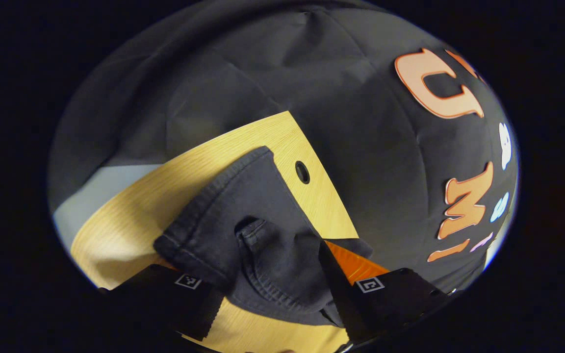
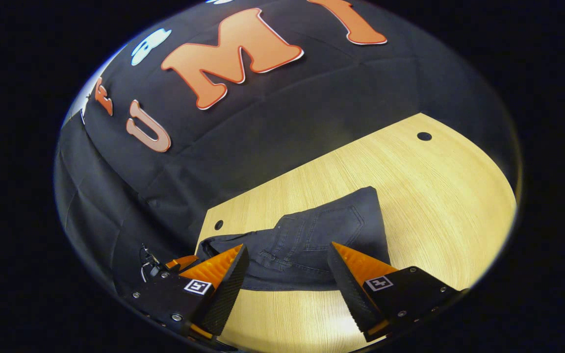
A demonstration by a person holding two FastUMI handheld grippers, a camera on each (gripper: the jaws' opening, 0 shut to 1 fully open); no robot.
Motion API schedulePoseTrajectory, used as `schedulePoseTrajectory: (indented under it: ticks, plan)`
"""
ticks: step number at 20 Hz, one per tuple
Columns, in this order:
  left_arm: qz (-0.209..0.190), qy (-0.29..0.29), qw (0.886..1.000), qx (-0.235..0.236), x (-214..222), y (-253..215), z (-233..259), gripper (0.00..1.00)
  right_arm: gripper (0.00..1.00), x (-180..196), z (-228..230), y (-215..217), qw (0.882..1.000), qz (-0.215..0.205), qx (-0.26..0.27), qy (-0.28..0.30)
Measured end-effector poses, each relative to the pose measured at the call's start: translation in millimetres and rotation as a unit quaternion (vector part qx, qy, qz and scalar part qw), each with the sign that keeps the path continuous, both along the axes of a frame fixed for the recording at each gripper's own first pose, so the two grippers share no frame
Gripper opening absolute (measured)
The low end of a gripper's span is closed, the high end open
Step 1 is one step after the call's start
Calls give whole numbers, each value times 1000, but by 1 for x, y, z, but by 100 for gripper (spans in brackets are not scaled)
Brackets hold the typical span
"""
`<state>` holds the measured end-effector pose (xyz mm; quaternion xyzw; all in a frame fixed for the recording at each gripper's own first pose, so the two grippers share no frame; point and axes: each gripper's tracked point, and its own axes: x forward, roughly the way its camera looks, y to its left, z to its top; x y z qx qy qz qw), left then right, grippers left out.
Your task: Grasp the waist and the cuffs of the jeans and fold them to make the two legs overlap; first hold the waist and fold one-third of the jeans toward the cuffs, then hold the cuffs and fold the remaining one-third in the same direction to finish folding.
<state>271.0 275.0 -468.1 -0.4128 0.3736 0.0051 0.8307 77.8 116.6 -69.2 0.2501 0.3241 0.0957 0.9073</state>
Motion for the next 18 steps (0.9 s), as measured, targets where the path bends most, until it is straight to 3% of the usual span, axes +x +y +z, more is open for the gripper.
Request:
schedulePoseTrajectory:
  ticks: [3, 5, 12, 18]
  plan:
    - [60, 40, 996, 46, 6, 6, -25, 40, 98, -10, 2, -20, 1000, -18, 11, -1]
    - [78, 45, 996, 4, 3, -5, -10, 2, 98, -14, 4, -34, 1000, -28, 10, -5]
    - [42, -75, 996, 25, -9, -34, 131, 0, 98, -15, 16, -75, 999, -41, 15, -32]
    - [-39, -145, 987, 55, -11, -156, 230, 0, 98, -10, 29, -117, 998, -23, 18, -50]
